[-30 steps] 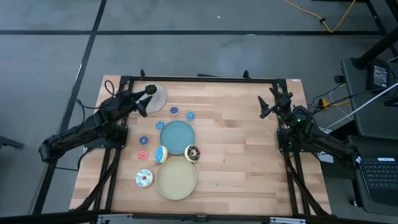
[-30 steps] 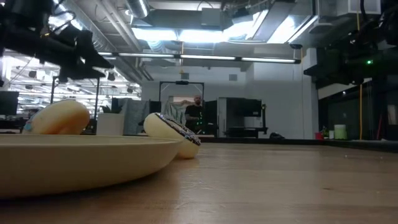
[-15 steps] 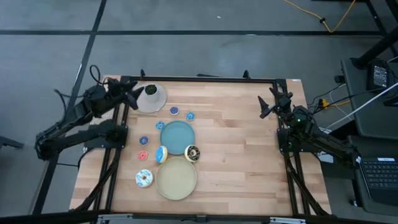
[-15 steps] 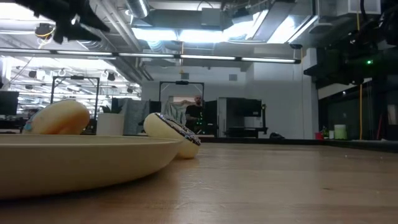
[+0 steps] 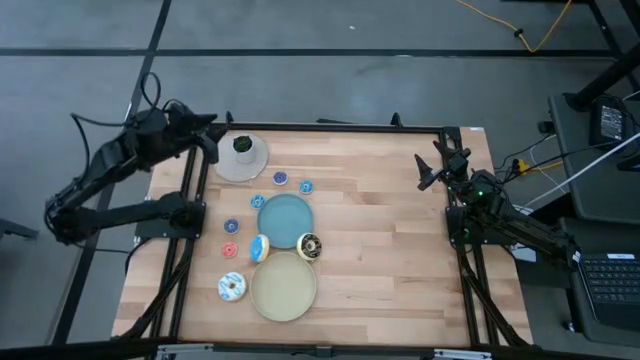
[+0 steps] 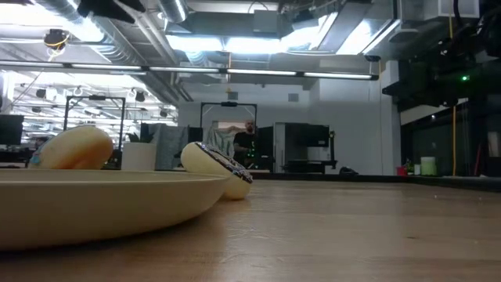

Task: Pick & Place donuts
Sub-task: Put the right small light blue donut on the gray plate

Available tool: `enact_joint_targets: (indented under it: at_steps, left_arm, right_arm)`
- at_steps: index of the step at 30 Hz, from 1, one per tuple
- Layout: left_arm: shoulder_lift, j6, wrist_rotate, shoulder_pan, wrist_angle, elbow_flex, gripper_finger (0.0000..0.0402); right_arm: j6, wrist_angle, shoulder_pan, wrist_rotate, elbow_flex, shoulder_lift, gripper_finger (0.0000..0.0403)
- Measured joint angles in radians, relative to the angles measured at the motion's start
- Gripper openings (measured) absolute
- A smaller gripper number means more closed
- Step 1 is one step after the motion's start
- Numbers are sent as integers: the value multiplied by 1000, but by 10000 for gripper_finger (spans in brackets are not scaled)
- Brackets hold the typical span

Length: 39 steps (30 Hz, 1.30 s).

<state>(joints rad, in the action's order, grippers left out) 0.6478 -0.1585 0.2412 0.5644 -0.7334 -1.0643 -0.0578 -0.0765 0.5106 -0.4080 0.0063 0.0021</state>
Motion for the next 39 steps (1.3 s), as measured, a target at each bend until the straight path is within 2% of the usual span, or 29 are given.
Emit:
enact_joint_targets:
  at_steps: [15, 28, 35, 39]
  left_arm:
    - [278, 145, -137, -24, -165, -282, 239]
    - [558, 145, -130, -60, -184, -446, 239]
    - [685, 145, -90, -82, -188, -518, 239]
    - [761, 193, -89, -100, -215, -574, 239]
  right_arm:
    - [0, 0, 0, 0, 0, 0, 365]
    - [0, 0, 0, 0, 0, 0, 365]
    - [0, 0, 0, 0, 0, 0, 365]
    - [0, 0, 0, 0, 0, 0, 365]
